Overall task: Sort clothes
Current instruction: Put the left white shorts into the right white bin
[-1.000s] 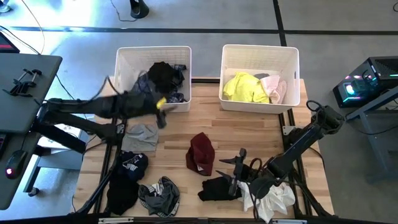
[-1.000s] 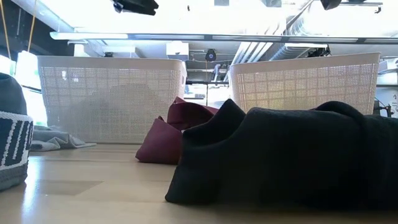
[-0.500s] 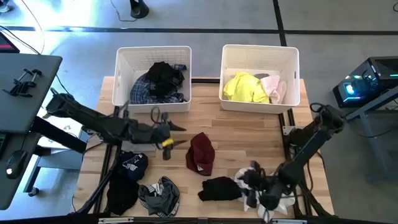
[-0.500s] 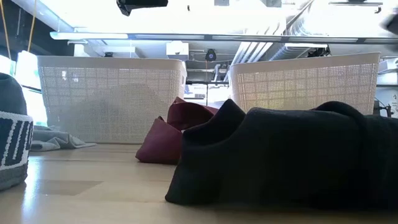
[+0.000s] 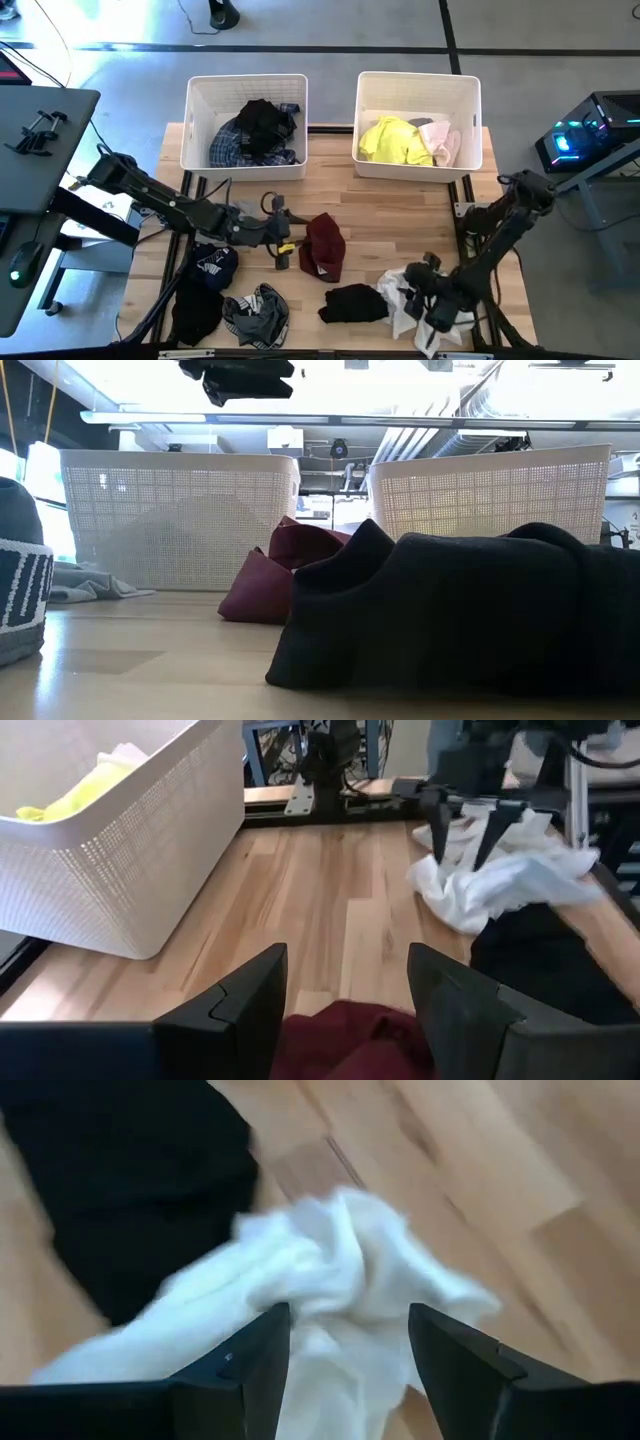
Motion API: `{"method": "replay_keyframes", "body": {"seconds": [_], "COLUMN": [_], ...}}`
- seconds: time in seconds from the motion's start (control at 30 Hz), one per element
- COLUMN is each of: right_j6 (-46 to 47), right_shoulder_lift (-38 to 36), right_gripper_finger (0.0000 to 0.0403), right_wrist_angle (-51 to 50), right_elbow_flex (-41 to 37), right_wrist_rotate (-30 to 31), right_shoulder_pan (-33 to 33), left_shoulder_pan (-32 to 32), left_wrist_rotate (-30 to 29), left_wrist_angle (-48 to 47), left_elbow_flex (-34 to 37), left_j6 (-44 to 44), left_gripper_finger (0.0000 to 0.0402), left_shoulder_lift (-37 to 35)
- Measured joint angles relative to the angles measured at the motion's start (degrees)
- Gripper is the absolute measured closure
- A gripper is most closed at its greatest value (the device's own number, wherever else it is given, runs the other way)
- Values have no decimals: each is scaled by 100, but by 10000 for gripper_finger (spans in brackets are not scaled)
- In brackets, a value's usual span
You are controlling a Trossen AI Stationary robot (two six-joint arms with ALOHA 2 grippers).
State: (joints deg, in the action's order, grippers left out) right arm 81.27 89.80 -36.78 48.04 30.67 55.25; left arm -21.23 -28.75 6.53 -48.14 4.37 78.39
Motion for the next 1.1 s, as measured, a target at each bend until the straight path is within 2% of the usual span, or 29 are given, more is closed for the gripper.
{"method": "replay_keyframes", "body": {"seconds": [0.13, 0.23, 0.33, 0.47, 0.57, 0.63, 0.7, 0.83, 0.93, 1.1], "right_j6": [-24, -1, 253, 276, 384, 346, 391, 721, 721, 721], "right_shoulder_lift": [-8, -60, -45, 3, 7, 7, 15, 22, 22, 20], "right_gripper_finger": [210, 211, 230, 293, 362, 390, 386, 384, 397, 394], "right_wrist_angle": [1236, 2024, 2217, 1917, 1713, 1571, 1262, 31, -838, -2326], "right_elbow_flex": [-860, -1431, -1661, -1666, -1592, -1510, -1359, -794, -238, 938], "right_wrist_rotate": [-394, -237, 242, 909, 963, 978, 1012, 1039, 1414, 2208], "right_shoulder_pan": [-167, -206, -212, -277, -470, -586, -700, -914, -956, -953], "left_shoulder_pan": [0, 0, 0, 2, 2, 2, 2, 2, 2, 2], "left_wrist_rotate": [-15, -17, -32, -55, -55, -55, -55, -55, -57, -55], "left_wrist_angle": [27, 30, 26, 77, 99, 118, 113, 113, 114, 113], "left_elbow_flex": [-1, -1, 0, 0, 0, -2, 0, 0, 0, 0], "left_j6": [-7, -7, -7, -5, -1, 8, 22, 144, 144, 146], "left_gripper_finger": [207, 207, 207, 207, 207, 207, 207, 207, 207, 206], "left_shoulder_lift": [22, 24, 24, 24, 24, 24, 24, 24, 24, 24]}}
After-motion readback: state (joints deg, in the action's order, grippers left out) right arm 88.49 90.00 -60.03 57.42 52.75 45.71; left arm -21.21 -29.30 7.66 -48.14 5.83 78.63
